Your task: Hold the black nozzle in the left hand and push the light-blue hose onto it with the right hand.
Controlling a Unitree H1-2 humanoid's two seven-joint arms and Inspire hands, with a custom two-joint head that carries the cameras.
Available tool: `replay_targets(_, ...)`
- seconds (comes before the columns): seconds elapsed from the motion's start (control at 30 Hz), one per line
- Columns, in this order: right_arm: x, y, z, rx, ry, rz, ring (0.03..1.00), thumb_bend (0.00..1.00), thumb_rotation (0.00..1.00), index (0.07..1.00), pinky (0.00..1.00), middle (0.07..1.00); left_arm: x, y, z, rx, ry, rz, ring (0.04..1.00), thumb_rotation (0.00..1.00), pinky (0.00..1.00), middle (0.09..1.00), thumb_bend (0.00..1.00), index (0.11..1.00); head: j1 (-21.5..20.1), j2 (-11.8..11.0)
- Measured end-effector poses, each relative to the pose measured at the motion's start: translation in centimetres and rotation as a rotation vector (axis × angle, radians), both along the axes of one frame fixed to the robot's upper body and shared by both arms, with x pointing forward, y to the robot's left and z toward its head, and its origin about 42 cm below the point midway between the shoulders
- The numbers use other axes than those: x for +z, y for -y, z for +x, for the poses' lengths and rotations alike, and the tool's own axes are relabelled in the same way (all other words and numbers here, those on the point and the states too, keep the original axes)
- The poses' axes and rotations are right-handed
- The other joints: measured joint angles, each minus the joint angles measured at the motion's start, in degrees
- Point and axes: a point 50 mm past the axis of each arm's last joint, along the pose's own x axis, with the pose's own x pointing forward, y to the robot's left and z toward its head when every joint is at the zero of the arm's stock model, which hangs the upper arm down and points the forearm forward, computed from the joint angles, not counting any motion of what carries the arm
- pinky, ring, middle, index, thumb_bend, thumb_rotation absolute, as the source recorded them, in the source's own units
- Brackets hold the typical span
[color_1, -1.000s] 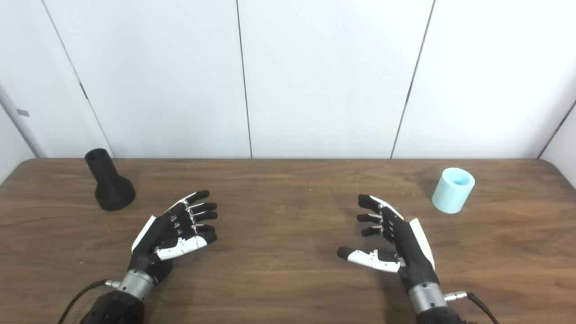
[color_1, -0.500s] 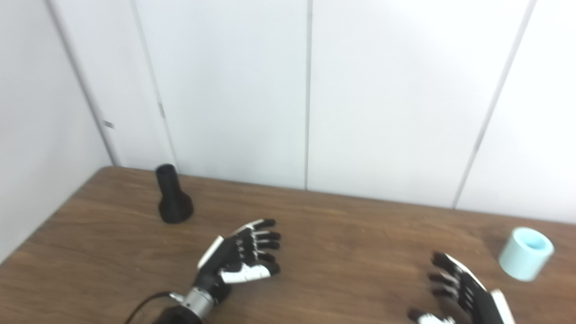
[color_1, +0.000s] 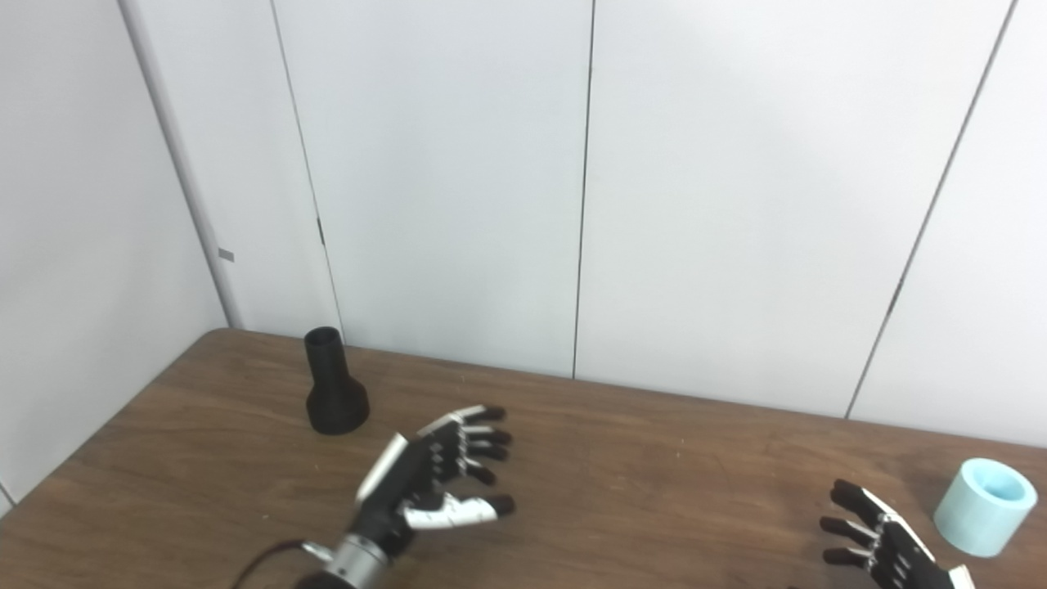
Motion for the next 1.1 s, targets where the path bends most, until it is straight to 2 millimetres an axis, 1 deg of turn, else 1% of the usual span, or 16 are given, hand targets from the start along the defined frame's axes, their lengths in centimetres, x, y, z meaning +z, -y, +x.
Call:
replay_targets(0.07, 0.0, 0.0, 0.0, 0.006, 0.002, -0.001, 0.758, 0.69, 0.15, 0.835, 0.62, 0.85, 1.2, -1.6, 0.0, 0.032, 0.033, 0.06, 0.679, 0.07, 0.5, 0.695, 0.69, 0.715, 0.2, 0.1)
replay_targets(0.23, 0.0, 0.1, 0.1, 0.014, 0.004, -0.004, 0.758, 0.69, 0.15, 0.835, 0.62, 0.85, 3.7, -5.2, 0.2, 0.11, 0.082, 0.213, 0.716, 0.07, 0.57, 0.739, 0.7, 0.753, 0.3, 0.2)
replay_targets(0.33, 0.0, 0.2, 0.1, 0.015, 0.008, -0.008, 0.758, 0.69, 0.15, 0.835, 0.62, 0.85, 5.0, -6.7, 0.1, 0.145, 0.098, 0.25, 0.731, 0.05, 0.58, 0.76, 0.7, 0.771, 0.5, 0.2)
replay_targets(0.43, 0.0, 0.3, 0.1, 0.014, 0.007, -0.011, 0.758, 0.69, 0.15, 0.835, 0.62, 0.851, 6.0, -7.6, 0.2, 0.175, 0.106, 0.29, 0.749, 0.05, 0.59, 0.773, 0.71, 0.788, 0.9, 0.4)
replay_targets(0.57, 0.0, 0.3, 0.1, 0.014, 0.007, -0.012, 0.759, 0.69, 0.16, 0.836, 0.62, 0.852, 7.3, -9.2, 0.4, 0.225, 0.121, 0.4, 0.787, 0.09, 0.68, 0.809, 0.73, 0.824, 1.2, 0.4)
replay_targets(0.63, 0.0, 0.4, 0.2, 0.014, 0.007, -0.012, 0.759, 0.69, 0.16, 0.837, 0.62, 0.853, 8.2, -10.6, 0.7, 0.274, 0.156, 0.471, 0.811, 0.11, 0.72, 0.827, 0.74, 0.843, 1.5, 0.4)
replay_targets(0.73, 0.0, 0.5, 0.1, 0.014, 0.007, -0.014, 0.76, 0.69, 0.17, 0.839, 0.62, 0.852, 9.4, -12.8, 1.1, 0.378, 0.206, 0.521, 0.822, 0.1, 0.72, 0.83, 0.73, 0.845, 1.6, 0.4)
replay_targets(0.8, 0.0, 0.7, 0.1, 0.012, 0.004, -0.021, 0.761, 0.69, 0.17, 0.839, 0.63, 0.85, 10.2, -12.9, 1.2, 0.433, 0.244, 0.524, 0.823, 0.08, 0.72, 0.825, 0.73, 0.84, 1.6, 0.4)
replay_targets(0.87, 0.0, 0.7, 0.1, 0.013, 0.003, -0.022, 0.761, 0.69, 0.17, 0.84, 0.63, 0.847, 10.6, -12.7, 1.1, 0.467, 0.267, 0.528, 0.836, 0.09, 0.74, 0.833, 0.74, 0.84, 1.3, 0.4)
replay_targets(0.93, 0.0, 0.7, 0.1, 0.013, 0.004, -0.021, 0.761, 0.69, 0.17, 0.84, 0.63, 0.845, 10.7, -12.5, 1.4, 0.507, 0.271, 0.534, 0.874, 0.11, 0.8, 0.864, 0.74, 0.84, 1.3, 0.4)
replay_targets(1.03, 0.0, 0.8, 0.2, 0.012, 0.004, -0.019, 0.76, 0.69, 0.17, 0.84, 0.63, 0.845, 11.1, -12.6, 2.1, 0.574, 0.288, 0.548, 0.912, 0.12, 0.87, 0.88, 0.74, 0.836, 1.2, 0.6)
replay_targets(1.1, 0.0, 0.8, 0.2, 0.012, 0.004, -0.018, 0.759, 0.69, 0.17, 0.84, 0.63, 0.844, 11.2, -13.0, 2.7, 0.613, 0.292, 0.541, 0.957, 0.15, 0.96, 0.9, 0.76, 0.852, 1.2, 0.6)
